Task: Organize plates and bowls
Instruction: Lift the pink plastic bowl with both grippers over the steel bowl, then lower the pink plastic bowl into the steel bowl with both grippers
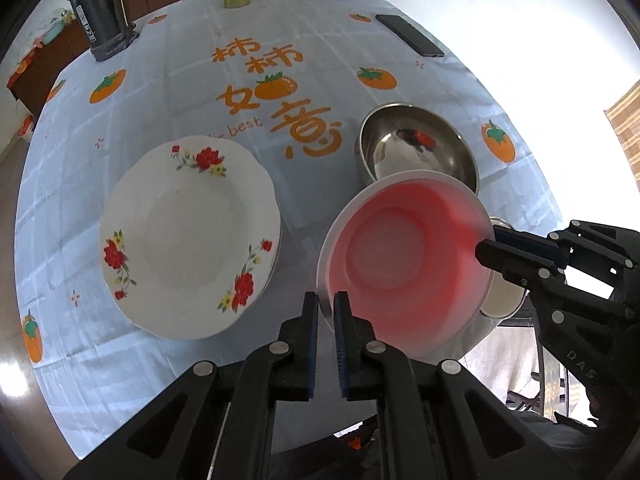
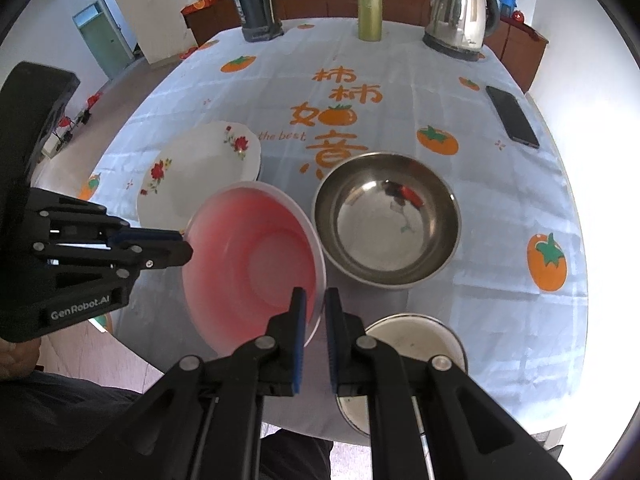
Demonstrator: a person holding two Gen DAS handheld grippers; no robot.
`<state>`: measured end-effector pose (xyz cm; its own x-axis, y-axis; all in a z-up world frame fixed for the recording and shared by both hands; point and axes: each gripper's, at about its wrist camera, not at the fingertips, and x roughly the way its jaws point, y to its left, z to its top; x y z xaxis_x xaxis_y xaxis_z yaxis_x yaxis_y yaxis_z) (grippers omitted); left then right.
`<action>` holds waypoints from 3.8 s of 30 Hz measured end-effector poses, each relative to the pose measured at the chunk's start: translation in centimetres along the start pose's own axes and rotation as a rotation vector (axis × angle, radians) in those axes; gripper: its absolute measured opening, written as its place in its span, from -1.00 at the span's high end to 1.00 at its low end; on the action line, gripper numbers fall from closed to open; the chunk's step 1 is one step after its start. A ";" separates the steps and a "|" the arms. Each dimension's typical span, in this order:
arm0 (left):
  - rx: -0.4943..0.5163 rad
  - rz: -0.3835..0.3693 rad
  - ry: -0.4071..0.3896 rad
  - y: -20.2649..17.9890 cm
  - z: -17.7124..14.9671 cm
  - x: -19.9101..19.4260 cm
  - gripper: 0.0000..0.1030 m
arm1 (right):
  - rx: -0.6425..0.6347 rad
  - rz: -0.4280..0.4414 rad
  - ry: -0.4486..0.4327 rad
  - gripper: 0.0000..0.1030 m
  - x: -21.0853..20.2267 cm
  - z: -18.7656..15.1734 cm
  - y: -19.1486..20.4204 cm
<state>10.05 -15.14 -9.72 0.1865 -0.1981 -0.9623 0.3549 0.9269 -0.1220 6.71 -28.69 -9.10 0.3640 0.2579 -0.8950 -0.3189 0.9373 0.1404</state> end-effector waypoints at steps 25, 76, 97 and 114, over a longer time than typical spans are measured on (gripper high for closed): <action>0.094 -0.021 -0.021 -4.3 4.4 -0.4 0.83 | 0.080 -0.057 -0.075 0.83 -2.9 1.2 -4.8; 0.088 -0.019 0.027 -5.2 7.2 2.1 0.83 | 0.055 -0.096 -0.048 0.82 -1.2 5.0 -8.2; 0.080 -0.037 0.081 -5.2 7.6 3.6 0.83 | 0.030 -0.092 0.021 0.82 0.7 6.2 -8.8; 0.069 -0.077 0.125 -5.2 7.8 4.6 0.83 | -0.006 -0.082 0.080 0.83 2.4 7.2 -9.4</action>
<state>16.20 -23.36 -11.65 0.0425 -0.2229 -0.9739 0.4265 0.8856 -0.1840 16.86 -35.17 -9.52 0.3181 0.1608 -0.9343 -0.2965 0.9530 0.0631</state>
